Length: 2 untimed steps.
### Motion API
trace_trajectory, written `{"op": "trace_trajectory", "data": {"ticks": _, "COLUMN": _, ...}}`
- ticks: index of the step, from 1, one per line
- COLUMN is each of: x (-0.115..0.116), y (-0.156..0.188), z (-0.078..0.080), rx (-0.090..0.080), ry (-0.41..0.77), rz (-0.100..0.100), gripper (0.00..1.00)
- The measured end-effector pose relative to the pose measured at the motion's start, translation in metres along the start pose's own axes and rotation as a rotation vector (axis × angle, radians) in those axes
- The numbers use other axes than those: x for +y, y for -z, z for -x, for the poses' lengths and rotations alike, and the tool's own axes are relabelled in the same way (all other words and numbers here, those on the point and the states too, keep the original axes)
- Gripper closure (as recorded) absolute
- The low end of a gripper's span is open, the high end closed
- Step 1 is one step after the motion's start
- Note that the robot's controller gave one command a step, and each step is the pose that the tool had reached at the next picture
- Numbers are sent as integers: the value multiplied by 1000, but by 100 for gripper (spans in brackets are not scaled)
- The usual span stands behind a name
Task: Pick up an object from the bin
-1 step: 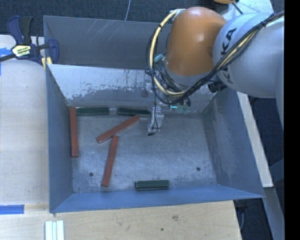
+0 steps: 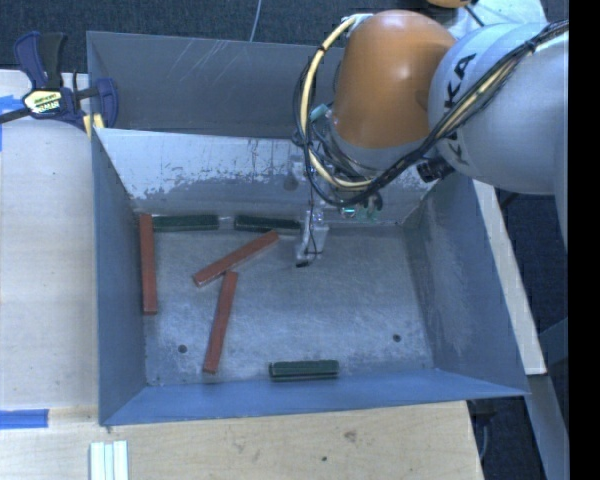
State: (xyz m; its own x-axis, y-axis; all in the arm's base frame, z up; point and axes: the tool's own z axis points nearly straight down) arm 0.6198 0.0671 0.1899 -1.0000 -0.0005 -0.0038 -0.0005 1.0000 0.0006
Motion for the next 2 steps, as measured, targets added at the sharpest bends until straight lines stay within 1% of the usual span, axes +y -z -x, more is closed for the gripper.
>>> {"op": "trace_trajectory", "data": {"ticks": 1, "x": 28, "y": -47, "z": -1, "rx": -7, "ry": -15, "rz": 0, "gripper": 0}}
{"op": "trace_trajectory", "data": {"ticks": 2, "x": 33, "y": -88, "z": -6, "rx": 5, "ry": 110, "rz": 1, "gripper": 0}}
